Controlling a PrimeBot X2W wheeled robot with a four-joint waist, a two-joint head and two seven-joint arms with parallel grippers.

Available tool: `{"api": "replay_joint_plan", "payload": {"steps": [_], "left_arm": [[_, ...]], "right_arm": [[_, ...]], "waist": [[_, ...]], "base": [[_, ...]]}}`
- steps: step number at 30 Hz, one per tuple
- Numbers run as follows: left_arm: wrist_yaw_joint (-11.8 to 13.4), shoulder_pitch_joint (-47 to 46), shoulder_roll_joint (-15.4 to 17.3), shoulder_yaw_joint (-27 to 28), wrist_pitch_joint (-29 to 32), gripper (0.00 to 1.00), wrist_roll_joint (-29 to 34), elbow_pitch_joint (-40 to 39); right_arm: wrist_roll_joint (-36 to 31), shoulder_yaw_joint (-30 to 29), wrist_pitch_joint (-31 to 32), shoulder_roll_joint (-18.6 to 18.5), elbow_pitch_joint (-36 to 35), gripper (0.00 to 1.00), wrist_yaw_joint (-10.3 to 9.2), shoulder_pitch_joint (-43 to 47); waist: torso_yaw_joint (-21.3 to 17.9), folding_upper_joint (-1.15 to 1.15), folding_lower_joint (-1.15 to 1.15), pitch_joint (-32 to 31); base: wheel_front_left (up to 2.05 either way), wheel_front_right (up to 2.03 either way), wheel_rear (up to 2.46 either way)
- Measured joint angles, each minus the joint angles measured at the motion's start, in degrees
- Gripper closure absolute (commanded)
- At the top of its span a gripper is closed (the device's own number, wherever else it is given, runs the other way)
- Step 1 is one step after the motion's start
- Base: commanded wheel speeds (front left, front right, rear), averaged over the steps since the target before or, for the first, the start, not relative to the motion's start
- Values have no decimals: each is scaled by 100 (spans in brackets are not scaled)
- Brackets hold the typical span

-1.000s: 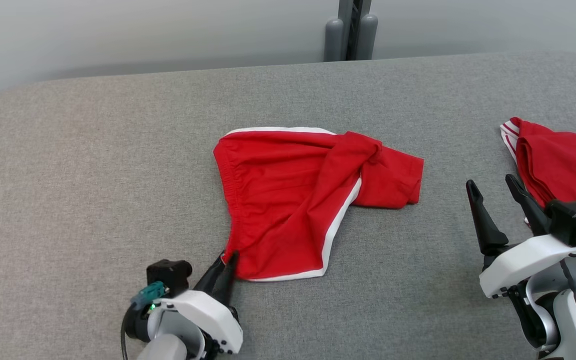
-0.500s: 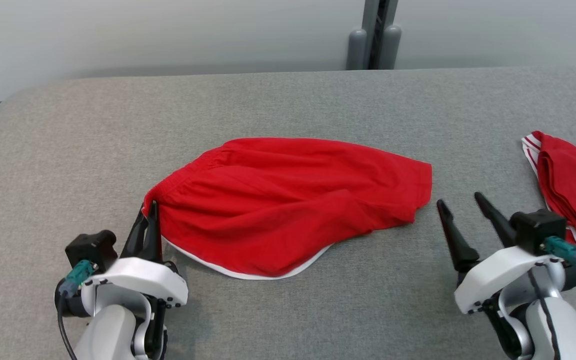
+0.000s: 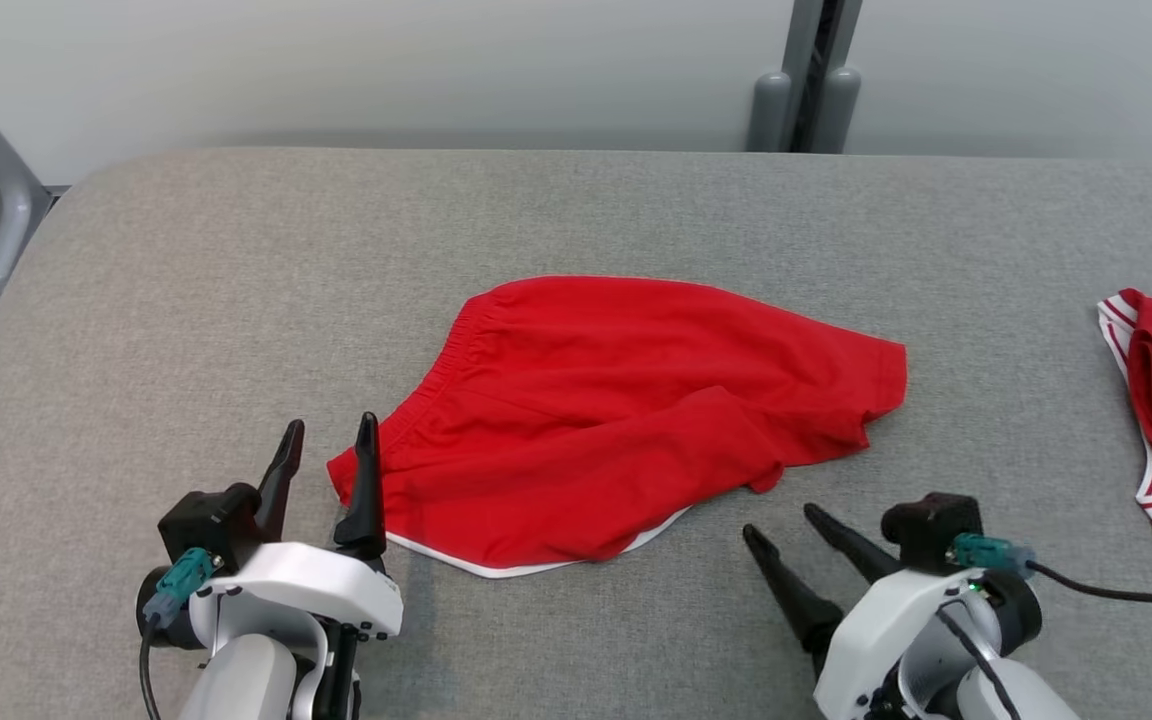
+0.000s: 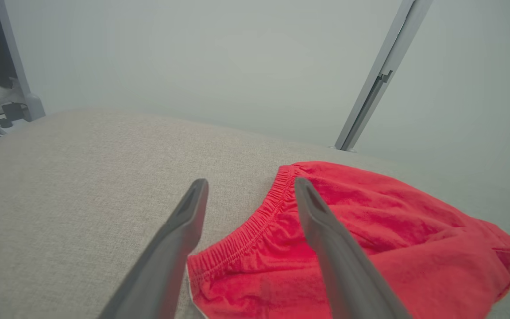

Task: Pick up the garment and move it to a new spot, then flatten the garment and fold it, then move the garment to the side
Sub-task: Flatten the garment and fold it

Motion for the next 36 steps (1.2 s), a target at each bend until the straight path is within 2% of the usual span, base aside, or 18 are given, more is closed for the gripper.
{"api": "replay_joint_plan", "payload": {"steps": [8,13,31,32,33,34,36], "left_arm": [[-177,93,-75,-14,-1,0,93,-102],[-250,86,-93,-107,-1,0,91,-69],[-170,-18,-100,-447,0,0,-276,-93],[-156,-18,-96,-450,0,0,-292,-98],[-151,-18,-92,-452,0,0,-308,-102],[-149,-19,-100,-458,-1,0,-308,-104],[-148,-19,-102,-460,-1,0,-308,-104]], "right_arm": [[187,617,35,-111,242,0,0,-190],[132,1056,-52,-124,736,0,0,-643],[-678,1499,-650,-183,2463,0,1,-1863],[-694,1536,-650,-176,2536,32,0,-1904],[-730,1600,-649,-175,2597,80,0,-1950],[-738,1674,-641,-177,2642,100,0,-1989],[-740,1728,-638,-169,2689,100,0,-2027]], "waist": [[222,0,0,31],[447,0,0,70],[1165,0,0,391],[1184,0,0,407],[1202,0,0,421],[1216,0,0,429],[1221,0,0,431]], "base": [[0,0,0],[0,0,0],[0,0,0],[0,0,0],[0,0,0],[0,0,0],[0,0,0]]}}
